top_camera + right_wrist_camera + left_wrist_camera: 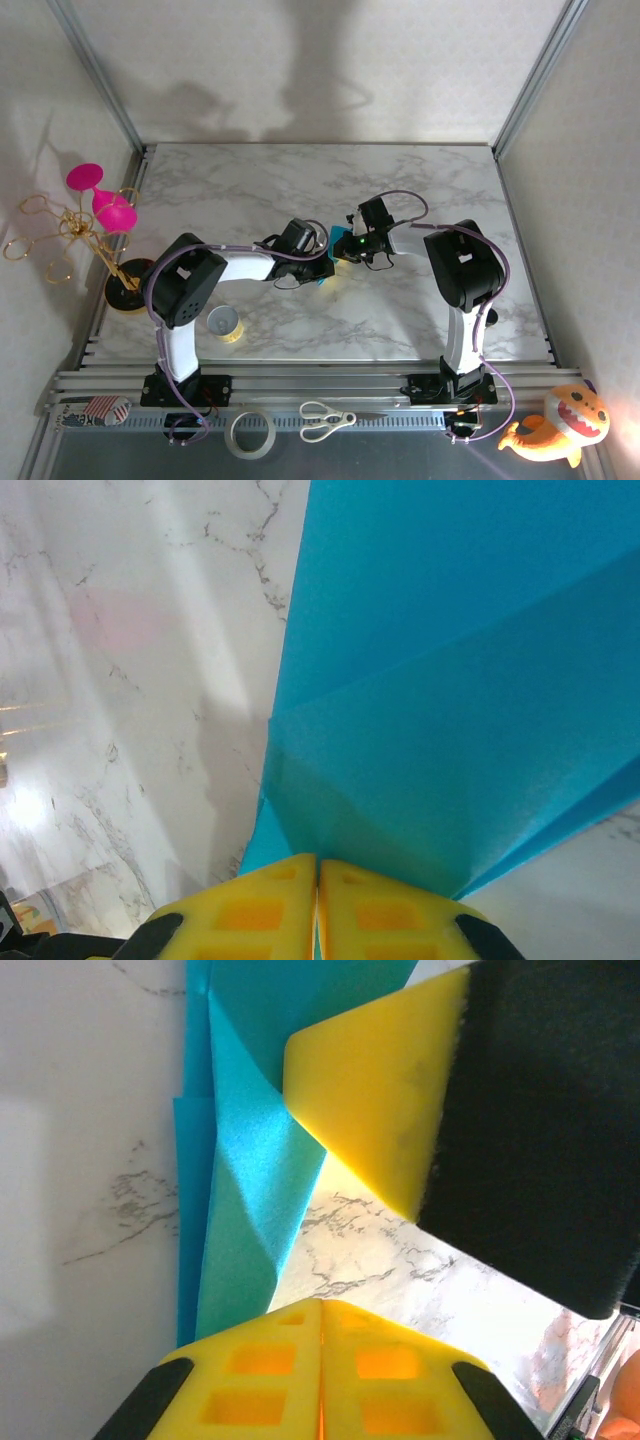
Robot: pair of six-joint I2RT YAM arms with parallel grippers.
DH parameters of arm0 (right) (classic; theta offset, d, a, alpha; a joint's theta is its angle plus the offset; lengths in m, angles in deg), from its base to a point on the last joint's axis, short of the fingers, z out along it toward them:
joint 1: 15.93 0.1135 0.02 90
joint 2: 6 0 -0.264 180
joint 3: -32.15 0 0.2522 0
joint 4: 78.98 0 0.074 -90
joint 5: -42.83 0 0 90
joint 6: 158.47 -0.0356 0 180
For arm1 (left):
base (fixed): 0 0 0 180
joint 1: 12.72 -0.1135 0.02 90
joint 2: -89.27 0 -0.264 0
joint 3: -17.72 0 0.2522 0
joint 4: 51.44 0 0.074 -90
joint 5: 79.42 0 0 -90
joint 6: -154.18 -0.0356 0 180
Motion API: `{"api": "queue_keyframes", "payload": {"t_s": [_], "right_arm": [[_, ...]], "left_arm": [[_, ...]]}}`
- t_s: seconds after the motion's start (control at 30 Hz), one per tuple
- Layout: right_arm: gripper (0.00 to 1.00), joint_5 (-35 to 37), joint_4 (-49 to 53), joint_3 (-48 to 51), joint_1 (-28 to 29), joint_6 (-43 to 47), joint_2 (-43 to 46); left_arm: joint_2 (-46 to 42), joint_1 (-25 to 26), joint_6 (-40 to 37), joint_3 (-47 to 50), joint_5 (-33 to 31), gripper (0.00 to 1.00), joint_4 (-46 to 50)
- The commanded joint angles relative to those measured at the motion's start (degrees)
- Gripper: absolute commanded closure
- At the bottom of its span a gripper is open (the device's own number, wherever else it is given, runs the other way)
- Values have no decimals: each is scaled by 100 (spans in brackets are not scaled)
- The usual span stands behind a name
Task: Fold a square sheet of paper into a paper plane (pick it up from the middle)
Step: Fold the wing for the fifth time at the center of the table.
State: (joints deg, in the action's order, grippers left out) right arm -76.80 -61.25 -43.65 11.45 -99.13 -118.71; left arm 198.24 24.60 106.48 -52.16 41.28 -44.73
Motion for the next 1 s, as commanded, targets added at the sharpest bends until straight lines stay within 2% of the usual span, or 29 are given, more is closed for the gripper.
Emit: {"api": "queue_keyframes", "payload": {"t_s": [0.0, 0.3, 0.6, 0.97], "right_arm": [[87, 667, 117, 114, 137, 156, -553], [87, 686, 130, 148, 140, 169, -546], [87, 653, 112, 157, 148, 174, -562], [87, 656, 122, 142, 156, 165, -591]], "left_arm": [[96, 29, 115, 84, 112, 93, 30], [-534, -139, -137, -102, -154, 90, 365], [-163, -243, -214, -84, 94, 93, 273], [10, -105, -281, -40, 178, 96, 339]]}}
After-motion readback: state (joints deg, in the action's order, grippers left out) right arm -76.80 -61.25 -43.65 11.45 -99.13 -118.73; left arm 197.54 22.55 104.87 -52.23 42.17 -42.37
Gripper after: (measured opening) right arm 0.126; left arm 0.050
